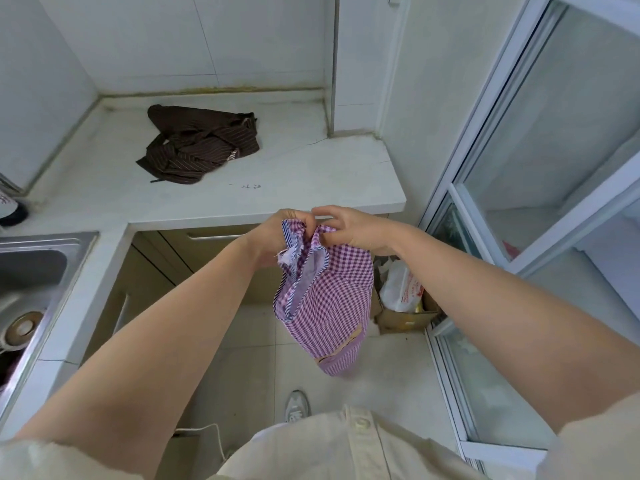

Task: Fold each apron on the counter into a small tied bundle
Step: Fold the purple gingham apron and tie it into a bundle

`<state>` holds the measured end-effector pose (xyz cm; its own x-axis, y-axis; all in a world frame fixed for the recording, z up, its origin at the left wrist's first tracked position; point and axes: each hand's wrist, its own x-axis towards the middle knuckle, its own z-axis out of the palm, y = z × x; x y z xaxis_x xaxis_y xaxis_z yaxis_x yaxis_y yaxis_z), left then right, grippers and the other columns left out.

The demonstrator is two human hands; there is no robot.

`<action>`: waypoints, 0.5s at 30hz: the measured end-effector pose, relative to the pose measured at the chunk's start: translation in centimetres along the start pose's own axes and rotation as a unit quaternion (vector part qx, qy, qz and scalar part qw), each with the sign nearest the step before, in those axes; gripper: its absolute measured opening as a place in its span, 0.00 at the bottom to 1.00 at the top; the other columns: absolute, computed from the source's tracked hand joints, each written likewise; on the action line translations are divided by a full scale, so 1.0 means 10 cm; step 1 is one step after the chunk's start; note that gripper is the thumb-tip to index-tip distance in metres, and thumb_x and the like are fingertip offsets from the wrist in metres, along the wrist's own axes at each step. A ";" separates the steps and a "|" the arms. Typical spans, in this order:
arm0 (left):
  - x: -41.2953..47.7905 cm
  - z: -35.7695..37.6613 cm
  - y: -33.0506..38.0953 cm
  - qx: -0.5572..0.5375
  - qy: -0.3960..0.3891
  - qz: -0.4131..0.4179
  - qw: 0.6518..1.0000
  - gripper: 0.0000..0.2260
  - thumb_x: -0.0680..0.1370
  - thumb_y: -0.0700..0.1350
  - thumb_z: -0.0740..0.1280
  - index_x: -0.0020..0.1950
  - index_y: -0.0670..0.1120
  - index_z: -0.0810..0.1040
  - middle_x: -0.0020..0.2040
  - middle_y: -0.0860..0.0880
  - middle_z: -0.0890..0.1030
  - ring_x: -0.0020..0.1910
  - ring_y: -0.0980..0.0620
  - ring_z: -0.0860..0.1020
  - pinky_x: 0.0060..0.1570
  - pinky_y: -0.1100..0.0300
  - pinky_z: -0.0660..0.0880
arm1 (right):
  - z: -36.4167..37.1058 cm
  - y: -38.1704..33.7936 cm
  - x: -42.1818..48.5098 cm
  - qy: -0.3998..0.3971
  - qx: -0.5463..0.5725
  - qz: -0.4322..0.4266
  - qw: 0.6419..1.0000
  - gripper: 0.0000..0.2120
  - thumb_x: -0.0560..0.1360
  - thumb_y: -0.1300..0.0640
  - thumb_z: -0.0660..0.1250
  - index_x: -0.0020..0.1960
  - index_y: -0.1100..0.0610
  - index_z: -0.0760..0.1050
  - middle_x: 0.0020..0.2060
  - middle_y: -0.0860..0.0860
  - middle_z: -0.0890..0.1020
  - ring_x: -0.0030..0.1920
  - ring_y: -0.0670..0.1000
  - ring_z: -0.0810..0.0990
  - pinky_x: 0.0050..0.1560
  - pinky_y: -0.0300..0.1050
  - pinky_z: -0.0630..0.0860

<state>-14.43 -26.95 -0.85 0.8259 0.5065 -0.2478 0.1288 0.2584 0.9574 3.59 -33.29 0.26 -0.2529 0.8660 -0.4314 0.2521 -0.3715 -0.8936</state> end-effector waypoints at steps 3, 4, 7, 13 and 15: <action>0.00 0.01 0.02 0.049 0.018 0.011 0.999 0.19 0.71 0.25 0.64 0.28 0.46 0.79 0.29 0.49 0.77 0.28 0.54 0.75 0.31 0.63 0.74 | 0.00 0.04 0.01 -0.010 0.011 -0.003 1.000 0.25 0.77 0.59 0.69 0.72 0.54 0.66 0.63 0.53 0.77 0.58 0.49 0.79 0.49 0.39 0.79; -0.01 0.01 0.03 0.080 0.015 0.015 0.997 0.14 0.70 0.27 0.66 0.32 0.44 0.79 0.30 0.51 0.78 0.30 0.54 0.75 0.33 0.63 0.75 | 0.01 0.05 0.01 -0.008 0.007 -0.006 1.000 0.20 0.77 0.59 0.68 0.68 0.55 0.70 0.59 0.52 0.79 0.56 0.49 0.80 0.49 0.40 0.79; 0.06 -0.04 0.01 0.087 0.083 0.003 0.993 0.04 0.76 0.35 0.65 0.46 0.41 0.78 0.41 0.49 0.81 0.42 0.52 0.78 0.48 0.58 0.77 | -0.03 0.10 0.03 0.030 -0.051 -0.012 0.998 0.10 0.78 0.53 0.67 0.55 0.57 0.79 0.51 0.55 0.84 0.53 0.55 0.83 0.55 0.48 0.79; 0.02 -0.08 -0.10 0.103 0.168 -0.063 0.978 0.20 0.76 0.61 0.67 0.54 0.45 0.81 0.50 0.51 0.84 0.50 0.53 0.81 0.55 0.60 0.74 | -0.20 0.33 0.04 0.128 -0.031 0.016 0.991 0.11 0.81 0.54 0.62 0.54 0.59 0.80 0.47 0.54 0.84 0.46 0.53 0.83 0.55 0.50 0.77; -0.03 -0.03 -0.16 0.193 0.135 -0.083 0.968 0.15 0.75 0.52 0.72 0.57 0.45 0.80 0.54 0.50 0.83 0.54 0.51 0.81 0.58 0.56 0.74 | -0.23 0.41 0.04 0.125 -0.021 0.029 0.992 0.11 0.82 0.55 0.61 0.55 0.59 0.79 0.49 0.54 0.84 0.48 0.53 0.83 0.57 0.51 0.77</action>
<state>-15.03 -27.28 -2.34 0.6090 0.6946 -0.3830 0.4864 0.0544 0.8720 6.70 -33.65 -3.26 0.0009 0.9015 -0.4328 0.3002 -0.4131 -0.8598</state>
